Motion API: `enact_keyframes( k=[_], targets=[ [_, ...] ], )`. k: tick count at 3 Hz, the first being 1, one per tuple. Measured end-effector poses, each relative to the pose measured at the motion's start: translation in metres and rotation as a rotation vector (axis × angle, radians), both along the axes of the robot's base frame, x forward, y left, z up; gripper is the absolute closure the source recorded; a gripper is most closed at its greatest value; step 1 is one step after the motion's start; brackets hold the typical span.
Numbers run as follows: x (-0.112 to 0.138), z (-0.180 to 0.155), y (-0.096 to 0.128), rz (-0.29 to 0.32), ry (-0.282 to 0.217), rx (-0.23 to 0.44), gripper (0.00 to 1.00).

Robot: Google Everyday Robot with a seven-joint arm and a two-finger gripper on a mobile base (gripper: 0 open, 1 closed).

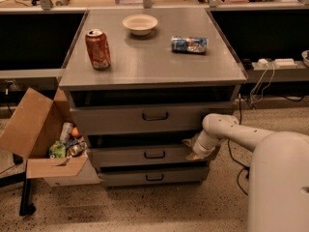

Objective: Open middle drawer

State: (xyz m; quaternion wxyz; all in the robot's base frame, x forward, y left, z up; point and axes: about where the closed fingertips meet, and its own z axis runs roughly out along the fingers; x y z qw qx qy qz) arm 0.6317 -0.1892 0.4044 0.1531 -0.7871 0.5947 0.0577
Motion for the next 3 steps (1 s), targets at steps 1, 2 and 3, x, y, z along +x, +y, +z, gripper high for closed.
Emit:
enact_keyframes(
  k=[1, 2, 3],
  targets=[
    [0.0, 0.003, 0.0, 0.0, 0.0, 0.0, 0.96],
    [-0.009, 0.039, -0.003, 0.018, -0.077, 0.015, 1.0],
    [-0.009, 0.041, -0.003, 0.018, -0.077, 0.015, 1.0]
  ],
)
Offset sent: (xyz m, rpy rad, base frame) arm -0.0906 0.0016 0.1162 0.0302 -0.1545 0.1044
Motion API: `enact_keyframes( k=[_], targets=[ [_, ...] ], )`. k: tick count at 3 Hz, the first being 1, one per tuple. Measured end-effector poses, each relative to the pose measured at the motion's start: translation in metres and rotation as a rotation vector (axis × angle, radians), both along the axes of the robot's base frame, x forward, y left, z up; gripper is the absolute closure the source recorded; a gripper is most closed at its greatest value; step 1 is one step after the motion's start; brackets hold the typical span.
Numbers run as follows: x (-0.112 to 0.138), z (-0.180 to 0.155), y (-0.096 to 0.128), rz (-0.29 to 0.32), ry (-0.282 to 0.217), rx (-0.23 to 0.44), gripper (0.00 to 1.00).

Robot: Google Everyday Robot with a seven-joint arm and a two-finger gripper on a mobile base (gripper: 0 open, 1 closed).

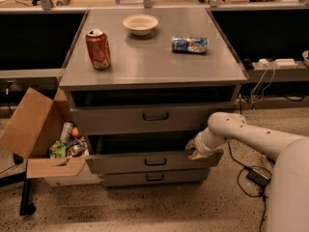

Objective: Open middle drawer

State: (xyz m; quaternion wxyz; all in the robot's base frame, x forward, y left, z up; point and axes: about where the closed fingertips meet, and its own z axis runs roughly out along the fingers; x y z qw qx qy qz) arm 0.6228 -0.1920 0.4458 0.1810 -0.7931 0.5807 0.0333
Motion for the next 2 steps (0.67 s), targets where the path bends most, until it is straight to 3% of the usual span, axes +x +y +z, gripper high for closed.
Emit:
enact_keyframes(
  k=[2],
  targets=[
    [0.0, -0.0001, 0.0, 0.0, 0.0, 0.0, 0.49]
  ],
)
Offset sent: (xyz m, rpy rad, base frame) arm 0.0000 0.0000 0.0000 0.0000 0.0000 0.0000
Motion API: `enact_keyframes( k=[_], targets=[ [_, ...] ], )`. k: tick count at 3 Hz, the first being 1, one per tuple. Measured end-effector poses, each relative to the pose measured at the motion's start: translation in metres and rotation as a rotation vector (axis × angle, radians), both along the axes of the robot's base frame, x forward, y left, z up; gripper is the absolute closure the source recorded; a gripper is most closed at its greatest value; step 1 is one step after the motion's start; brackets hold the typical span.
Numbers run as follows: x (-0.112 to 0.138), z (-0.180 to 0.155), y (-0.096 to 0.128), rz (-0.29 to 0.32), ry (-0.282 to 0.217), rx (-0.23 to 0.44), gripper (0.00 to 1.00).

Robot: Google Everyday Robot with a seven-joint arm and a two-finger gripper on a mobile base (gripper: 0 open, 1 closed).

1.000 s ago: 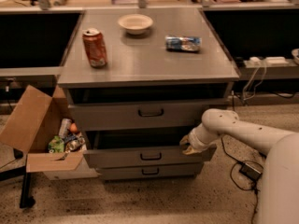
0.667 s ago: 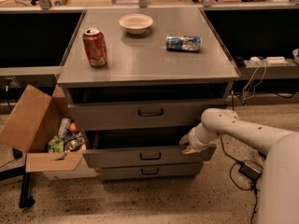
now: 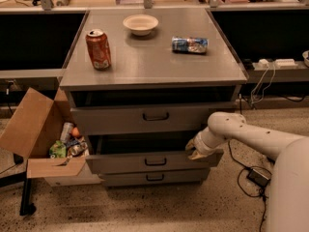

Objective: Open middle drawer

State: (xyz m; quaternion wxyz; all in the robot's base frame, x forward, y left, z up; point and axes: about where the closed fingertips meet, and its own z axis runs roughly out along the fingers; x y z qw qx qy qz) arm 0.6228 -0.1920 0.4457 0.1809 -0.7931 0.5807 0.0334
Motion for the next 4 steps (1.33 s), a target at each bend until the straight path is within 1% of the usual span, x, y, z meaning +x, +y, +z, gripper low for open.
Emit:
enact_keyframes(
  k=[1, 2, 3, 4],
  targets=[
    [0.0, 0.0, 0.0, 0.0, 0.0, 0.0, 0.2],
    [0.0, 0.0, 0.0, 0.0, 0.0, 0.0, 0.0],
    [0.0, 0.0, 0.0, 0.0, 0.0, 0.0, 0.0],
    [-0.023, -0.009, 0.015, -0.003, 0.082, -0.004, 0.0]
  ],
)
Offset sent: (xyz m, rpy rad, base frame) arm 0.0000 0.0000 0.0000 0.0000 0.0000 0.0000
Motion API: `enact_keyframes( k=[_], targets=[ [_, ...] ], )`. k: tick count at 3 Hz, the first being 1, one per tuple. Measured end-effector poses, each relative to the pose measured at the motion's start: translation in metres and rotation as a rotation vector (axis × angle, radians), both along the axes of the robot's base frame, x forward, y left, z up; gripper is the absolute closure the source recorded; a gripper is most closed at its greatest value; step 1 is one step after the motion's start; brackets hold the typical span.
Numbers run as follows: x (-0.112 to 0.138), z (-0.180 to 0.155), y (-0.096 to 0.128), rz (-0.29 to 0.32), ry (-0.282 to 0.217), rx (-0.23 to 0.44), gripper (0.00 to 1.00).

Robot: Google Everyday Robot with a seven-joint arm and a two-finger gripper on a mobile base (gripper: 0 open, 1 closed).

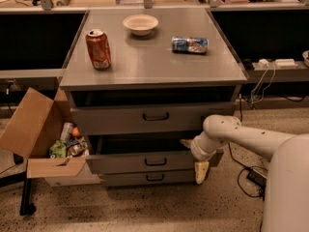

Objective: Open middle drawer

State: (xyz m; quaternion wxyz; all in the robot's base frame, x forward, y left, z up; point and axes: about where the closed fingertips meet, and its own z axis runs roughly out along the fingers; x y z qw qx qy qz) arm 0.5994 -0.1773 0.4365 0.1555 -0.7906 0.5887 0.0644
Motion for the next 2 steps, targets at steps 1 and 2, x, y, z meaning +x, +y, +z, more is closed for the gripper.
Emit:
enact_keyframes(
  k=[1, 2],
  targets=[
    [-0.022, -0.009, 0.01, -0.007, 0.065, 0.003, 0.0],
    [-0.042, -0.017, 0.024, 0.03, 0.132, 0.032, 0.18]
  ],
)
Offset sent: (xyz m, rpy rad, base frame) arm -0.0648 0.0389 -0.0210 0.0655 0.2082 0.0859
